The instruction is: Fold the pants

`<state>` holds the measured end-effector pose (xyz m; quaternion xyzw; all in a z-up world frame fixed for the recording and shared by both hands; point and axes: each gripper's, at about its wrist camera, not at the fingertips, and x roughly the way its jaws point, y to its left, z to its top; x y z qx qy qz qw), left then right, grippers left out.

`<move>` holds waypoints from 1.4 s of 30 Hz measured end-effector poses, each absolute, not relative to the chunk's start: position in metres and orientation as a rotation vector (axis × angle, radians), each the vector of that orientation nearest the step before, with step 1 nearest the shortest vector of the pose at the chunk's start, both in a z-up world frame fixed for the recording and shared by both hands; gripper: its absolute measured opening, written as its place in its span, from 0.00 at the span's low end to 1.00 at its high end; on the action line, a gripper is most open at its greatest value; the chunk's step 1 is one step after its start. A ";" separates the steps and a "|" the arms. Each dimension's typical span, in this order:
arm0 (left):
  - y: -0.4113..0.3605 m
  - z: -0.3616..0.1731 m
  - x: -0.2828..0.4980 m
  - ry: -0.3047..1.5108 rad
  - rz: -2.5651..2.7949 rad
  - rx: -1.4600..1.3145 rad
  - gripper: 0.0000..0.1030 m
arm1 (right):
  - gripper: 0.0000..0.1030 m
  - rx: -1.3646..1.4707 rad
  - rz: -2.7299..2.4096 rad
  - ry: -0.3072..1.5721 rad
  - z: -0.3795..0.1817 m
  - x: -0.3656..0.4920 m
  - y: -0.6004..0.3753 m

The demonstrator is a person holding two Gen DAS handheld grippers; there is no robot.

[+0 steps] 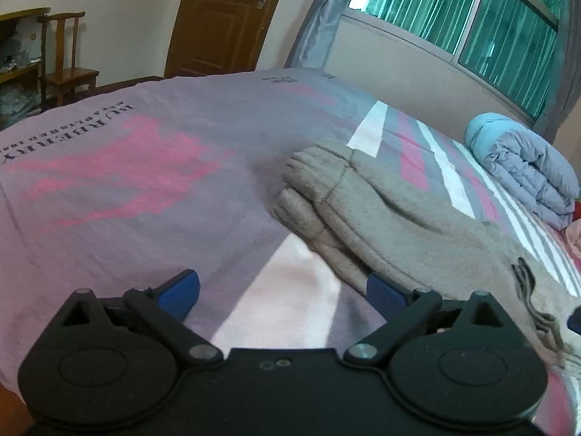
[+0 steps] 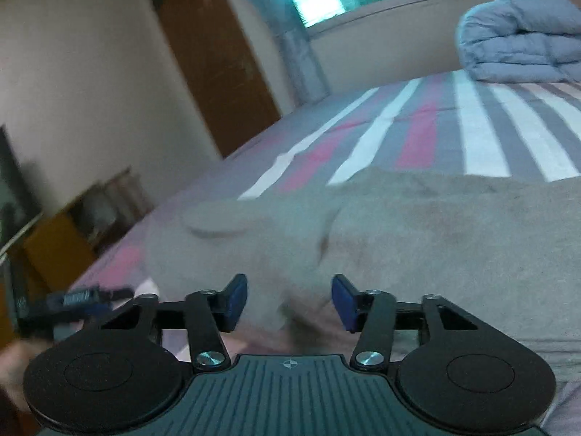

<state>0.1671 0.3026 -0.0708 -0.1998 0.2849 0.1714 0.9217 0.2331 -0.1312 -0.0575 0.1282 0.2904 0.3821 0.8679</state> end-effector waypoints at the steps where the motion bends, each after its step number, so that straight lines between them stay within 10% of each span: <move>1: 0.301 -0.071 0.168 0.587 0.348 -0.408 0.90 | 0.32 0.303 0.770 0.616 -0.058 0.238 -0.135; 4: 0.296 -0.072 0.170 0.592 0.337 -0.404 0.91 | 0.14 0.412 0.669 0.763 -0.079 0.259 -0.132; 18: 0.278 -0.069 0.187 0.601 0.329 -0.390 0.92 | 0.14 0.468 0.427 0.555 -0.059 0.250 -0.276; 32: 0.271 -0.070 0.213 0.623 0.329 -0.432 0.92 | 0.14 0.416 0.332 0.839 -0.098 0.395 -0.297; 42: 0.313 -0.087 0.217 0.537 0.191 -0.811 0.84 | 0.14 0.410 0.390 0.547 -0.083 0.286 -0.342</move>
